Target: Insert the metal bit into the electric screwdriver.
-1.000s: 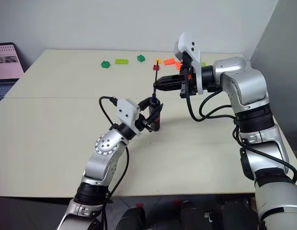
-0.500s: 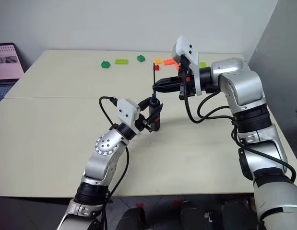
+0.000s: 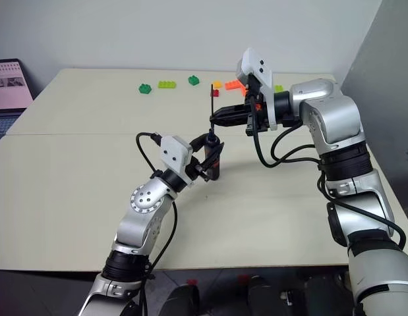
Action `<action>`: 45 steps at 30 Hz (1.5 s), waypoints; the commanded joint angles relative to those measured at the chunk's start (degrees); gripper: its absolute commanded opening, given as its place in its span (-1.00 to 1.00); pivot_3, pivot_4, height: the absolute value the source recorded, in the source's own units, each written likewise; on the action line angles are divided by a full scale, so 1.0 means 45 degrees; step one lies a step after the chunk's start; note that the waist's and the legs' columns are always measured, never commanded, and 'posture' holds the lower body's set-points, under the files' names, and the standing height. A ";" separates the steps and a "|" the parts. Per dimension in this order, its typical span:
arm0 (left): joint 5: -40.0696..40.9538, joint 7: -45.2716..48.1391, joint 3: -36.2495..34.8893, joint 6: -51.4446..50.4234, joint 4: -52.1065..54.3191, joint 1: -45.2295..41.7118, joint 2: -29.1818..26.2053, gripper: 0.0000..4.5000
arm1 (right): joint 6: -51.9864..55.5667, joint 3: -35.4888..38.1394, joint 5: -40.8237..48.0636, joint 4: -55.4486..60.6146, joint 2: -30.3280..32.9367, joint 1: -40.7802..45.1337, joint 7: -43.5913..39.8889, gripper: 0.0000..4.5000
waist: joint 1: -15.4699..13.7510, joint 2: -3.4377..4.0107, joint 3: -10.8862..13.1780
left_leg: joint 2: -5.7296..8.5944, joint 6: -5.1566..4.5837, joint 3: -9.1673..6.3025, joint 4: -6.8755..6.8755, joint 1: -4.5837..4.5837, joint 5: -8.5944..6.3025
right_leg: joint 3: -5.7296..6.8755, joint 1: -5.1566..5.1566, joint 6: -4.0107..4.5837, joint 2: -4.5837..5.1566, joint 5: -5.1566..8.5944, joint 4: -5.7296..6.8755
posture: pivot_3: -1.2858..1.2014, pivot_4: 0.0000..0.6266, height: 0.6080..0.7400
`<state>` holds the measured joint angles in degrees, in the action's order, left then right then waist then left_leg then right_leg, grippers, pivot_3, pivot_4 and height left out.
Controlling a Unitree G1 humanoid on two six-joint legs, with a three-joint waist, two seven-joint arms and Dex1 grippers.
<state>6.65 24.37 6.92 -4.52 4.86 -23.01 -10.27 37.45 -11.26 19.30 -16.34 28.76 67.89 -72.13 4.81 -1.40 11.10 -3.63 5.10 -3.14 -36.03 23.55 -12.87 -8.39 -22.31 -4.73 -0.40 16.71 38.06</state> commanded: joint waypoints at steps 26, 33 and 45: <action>-0.0165 -0.0062 -0.0054 -0.0284 -0.0284 0.0163 -0.0158 -0.27 | -0.0053 0.0254 -0.0013 0.0163 -0.0104 0.0187 0.0098 -1.00 | -0.0001 0.0000 0.0000 | 0.0000 0.0000 0.0000 0.0000 0.0000 0.0000 | 0.0000 0.0000 0.0000 0.0000 0.0000 0.0001 | 0.03 -0.52 1.00; -0.0019 -0.0283 -0.0301 -0.0539 -0.0381 0.0076 -0.0042 -0.27 | -0.0168 0.0151 -0.0094 0.0169 -0.0044 0.0140 0.0024 -1.00 | 0.0001 0.0000 0.0000 | 0.0000 0.0000 0.0000 -0.0001 0.0000 0.0000 | 0.0000 0.0000 0.0001 0.0000 0.0000 0.0003 | 0.03 -0.52 1.00; -0.0134 -0.0191 -0.0161 -0.0419 -0.0248 0.0194 -0.0047 -0.27 | -0.0141 0.0225 -0.0023 -0.0041 -0.0233 0.0407 0.0072 -1.00 | 0.0002 0.0000 0.0000 | 0.0000 0.0000 -0.0001 -0.0002 -0.0003 0.0000 | 0.0000 0.0002 0.0000 0.0000 -0.0001 0.0007 | 0.03 -0.52 1.00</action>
<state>6.95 24.18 6.38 -5.50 4.90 -23.24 -9.93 36.94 -11.33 18.76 -16.66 27.80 68.11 -71.72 4.82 -1.39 11.10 -3.63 5.10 -3.15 -36.04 23.54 -12.87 -8.40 -22.30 -4.73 -0.40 16.70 38.09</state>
